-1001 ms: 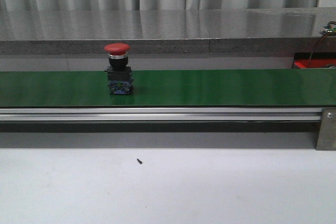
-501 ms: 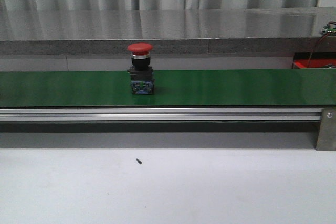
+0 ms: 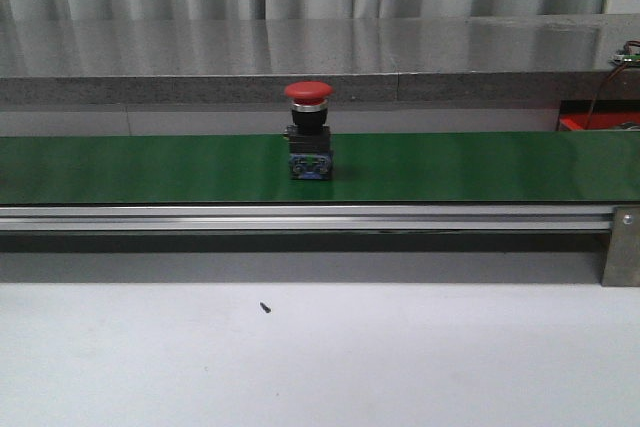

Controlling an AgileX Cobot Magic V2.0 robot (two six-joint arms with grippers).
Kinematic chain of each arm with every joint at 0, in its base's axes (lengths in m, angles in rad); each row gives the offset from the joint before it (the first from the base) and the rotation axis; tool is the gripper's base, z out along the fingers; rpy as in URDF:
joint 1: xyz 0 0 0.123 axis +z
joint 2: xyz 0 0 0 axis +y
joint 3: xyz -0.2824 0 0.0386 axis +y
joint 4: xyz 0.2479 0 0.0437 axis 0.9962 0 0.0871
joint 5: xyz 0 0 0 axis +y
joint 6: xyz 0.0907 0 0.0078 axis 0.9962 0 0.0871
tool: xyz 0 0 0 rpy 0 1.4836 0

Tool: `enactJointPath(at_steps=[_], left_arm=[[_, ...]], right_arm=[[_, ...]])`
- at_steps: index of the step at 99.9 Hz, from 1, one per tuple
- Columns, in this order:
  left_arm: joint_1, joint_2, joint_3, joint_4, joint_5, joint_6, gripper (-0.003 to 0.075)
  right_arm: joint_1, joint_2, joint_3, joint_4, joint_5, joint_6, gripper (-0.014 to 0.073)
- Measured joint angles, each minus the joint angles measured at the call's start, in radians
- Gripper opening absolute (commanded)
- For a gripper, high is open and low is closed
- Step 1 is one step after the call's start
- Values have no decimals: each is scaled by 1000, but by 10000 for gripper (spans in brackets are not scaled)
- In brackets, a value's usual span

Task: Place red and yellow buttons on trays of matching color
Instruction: 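Grasp the second red button with the left gripper, set it on belt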

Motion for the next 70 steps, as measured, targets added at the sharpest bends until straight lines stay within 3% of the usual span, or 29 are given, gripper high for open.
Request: enactJointPath(at_steps=[16,47,70], left_arm=[[-24,-76,0,0,0,0,648],[-120,-349,9,0,41,0,574],[-197,-646,144,0,30,2,517]], right_arm=[[0,0,0,0,0,0,-68],[0,0,0,0,0,0,-68],[0,0,0,0,0,0,-68]])
